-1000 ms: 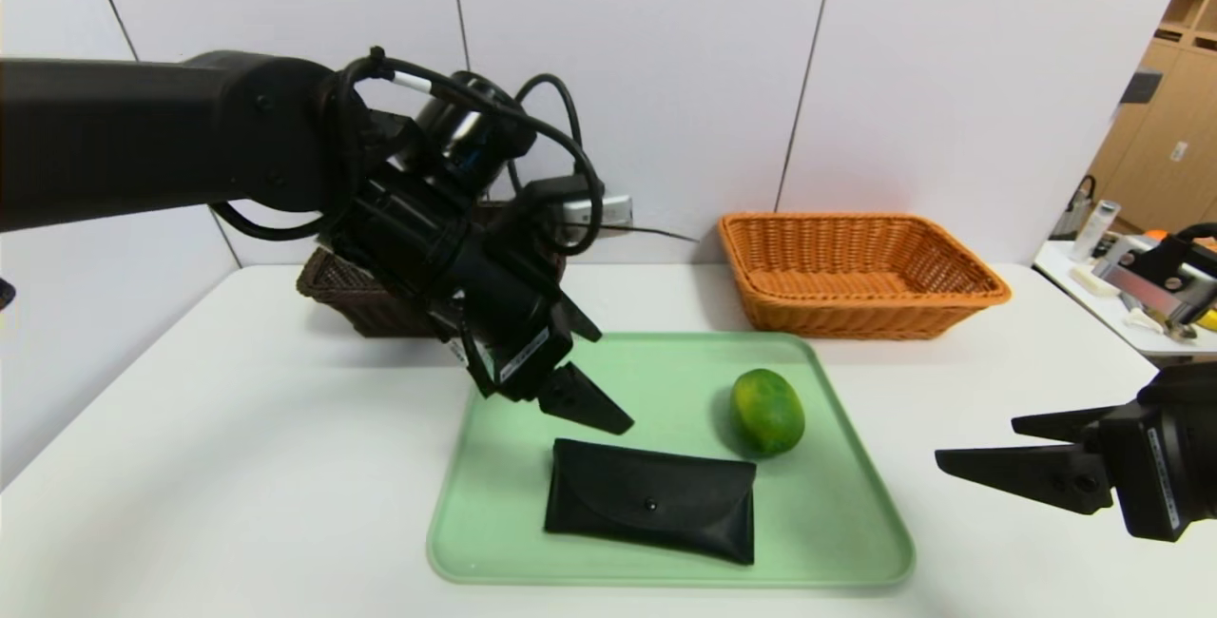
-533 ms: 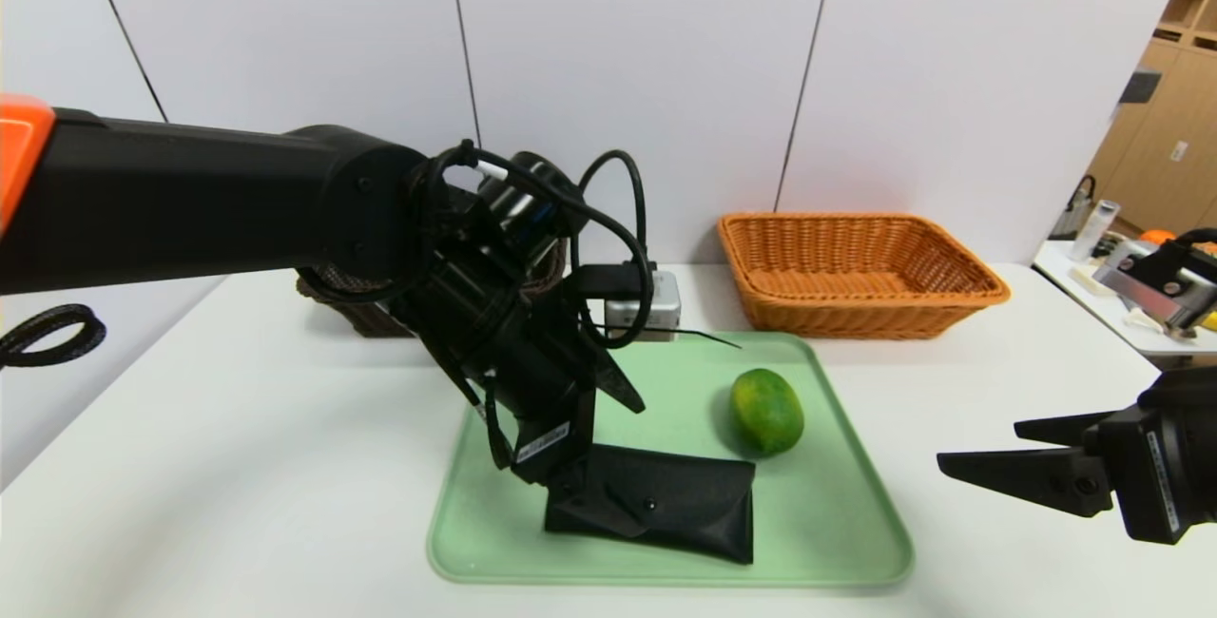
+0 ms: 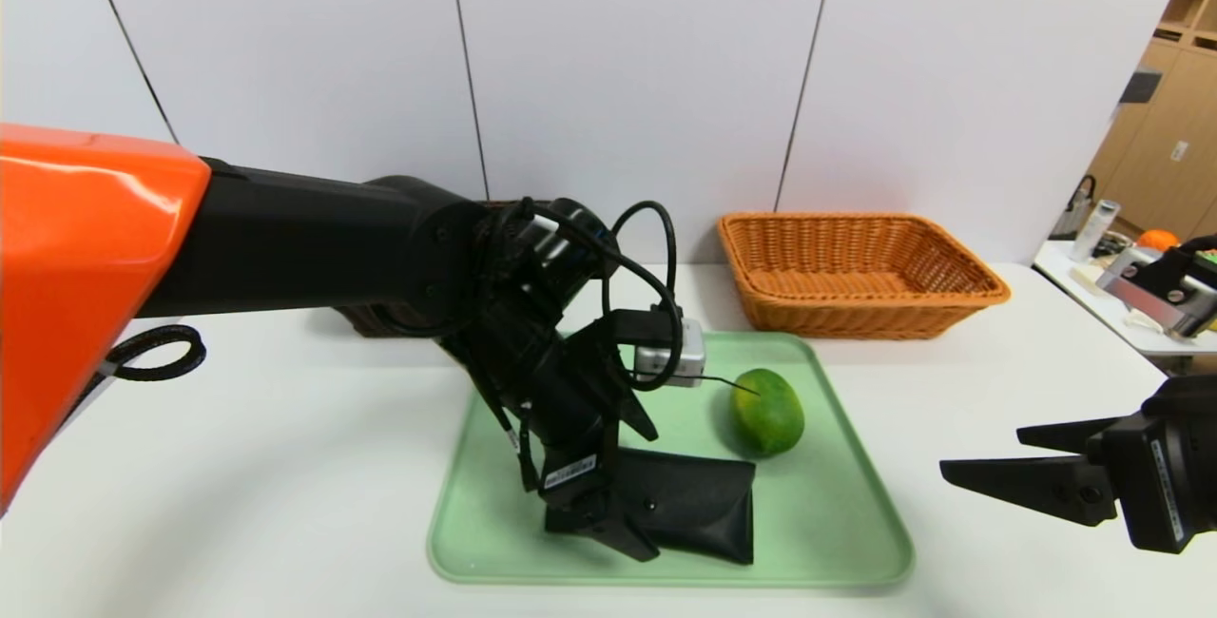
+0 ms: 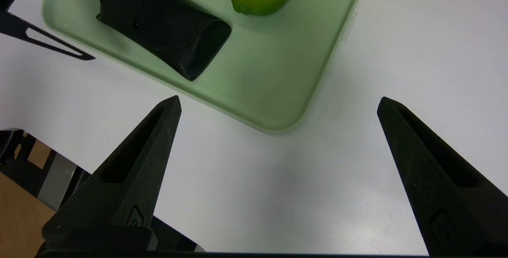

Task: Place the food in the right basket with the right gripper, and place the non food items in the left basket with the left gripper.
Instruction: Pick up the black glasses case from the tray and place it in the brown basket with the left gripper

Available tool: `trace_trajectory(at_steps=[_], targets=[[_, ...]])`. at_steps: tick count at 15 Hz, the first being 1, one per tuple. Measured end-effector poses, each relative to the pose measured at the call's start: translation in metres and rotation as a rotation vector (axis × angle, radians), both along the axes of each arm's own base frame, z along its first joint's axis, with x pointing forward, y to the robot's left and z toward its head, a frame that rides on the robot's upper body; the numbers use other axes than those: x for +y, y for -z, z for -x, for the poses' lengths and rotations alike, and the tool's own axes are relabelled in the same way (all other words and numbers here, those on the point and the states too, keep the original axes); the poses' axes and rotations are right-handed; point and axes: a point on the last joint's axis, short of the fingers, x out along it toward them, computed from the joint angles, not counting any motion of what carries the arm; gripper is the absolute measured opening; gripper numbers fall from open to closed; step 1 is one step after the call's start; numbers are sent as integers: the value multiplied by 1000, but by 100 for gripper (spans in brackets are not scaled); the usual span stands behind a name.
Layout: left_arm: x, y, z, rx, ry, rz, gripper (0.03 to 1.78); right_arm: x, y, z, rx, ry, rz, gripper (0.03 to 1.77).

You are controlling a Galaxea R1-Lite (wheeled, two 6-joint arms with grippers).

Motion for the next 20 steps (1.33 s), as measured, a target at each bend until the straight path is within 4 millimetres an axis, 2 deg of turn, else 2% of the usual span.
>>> trace_trajectory(at_steps=[11,20], targets=[[-11,32,-5,-169,-33,24,169,-3,-1,2,-6,15,-2,171],[-6,42,2,-151,-33,-5,169,-4,-1,4,-9,15,-2,171]])
